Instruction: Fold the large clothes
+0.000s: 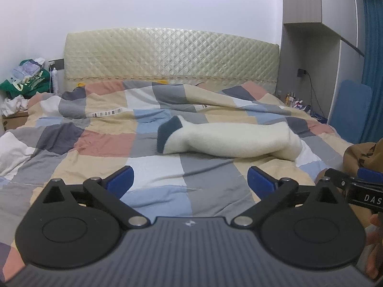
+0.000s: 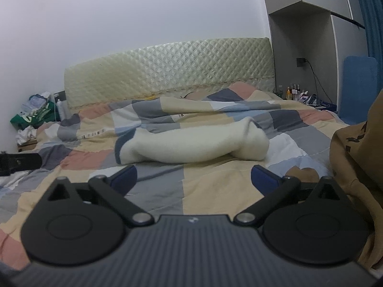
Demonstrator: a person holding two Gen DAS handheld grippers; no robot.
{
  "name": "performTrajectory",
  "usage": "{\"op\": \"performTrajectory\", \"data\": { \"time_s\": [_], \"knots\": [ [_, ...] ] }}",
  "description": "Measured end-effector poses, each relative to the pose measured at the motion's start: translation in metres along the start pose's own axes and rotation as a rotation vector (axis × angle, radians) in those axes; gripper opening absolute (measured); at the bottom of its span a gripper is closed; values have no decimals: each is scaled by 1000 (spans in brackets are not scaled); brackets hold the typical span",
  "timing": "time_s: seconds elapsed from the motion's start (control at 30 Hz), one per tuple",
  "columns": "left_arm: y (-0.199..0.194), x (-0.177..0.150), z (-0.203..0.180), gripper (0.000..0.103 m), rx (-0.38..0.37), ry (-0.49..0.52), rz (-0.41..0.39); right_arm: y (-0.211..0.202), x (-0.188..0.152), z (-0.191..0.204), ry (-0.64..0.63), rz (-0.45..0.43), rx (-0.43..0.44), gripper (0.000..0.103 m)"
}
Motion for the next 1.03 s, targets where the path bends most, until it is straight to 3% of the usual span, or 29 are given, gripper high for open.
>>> {"op": "performTrajectory", "data": {
  "time_s": [1.03],
  "knots": [
    [-2,-2,-6,103,-7,2,-5,3,-3,-3,17,4,0,103]
  ]
}}
Point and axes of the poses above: each gripper's, at about its wrist camera, not at the fingertips, and y roughly the way its jaws point, z to its left, x to its top, the point moved 7 cm from there along y, roughly the way its jaws point, and after that the axes turned 3 degrees about -y, right-handed, at the moved point
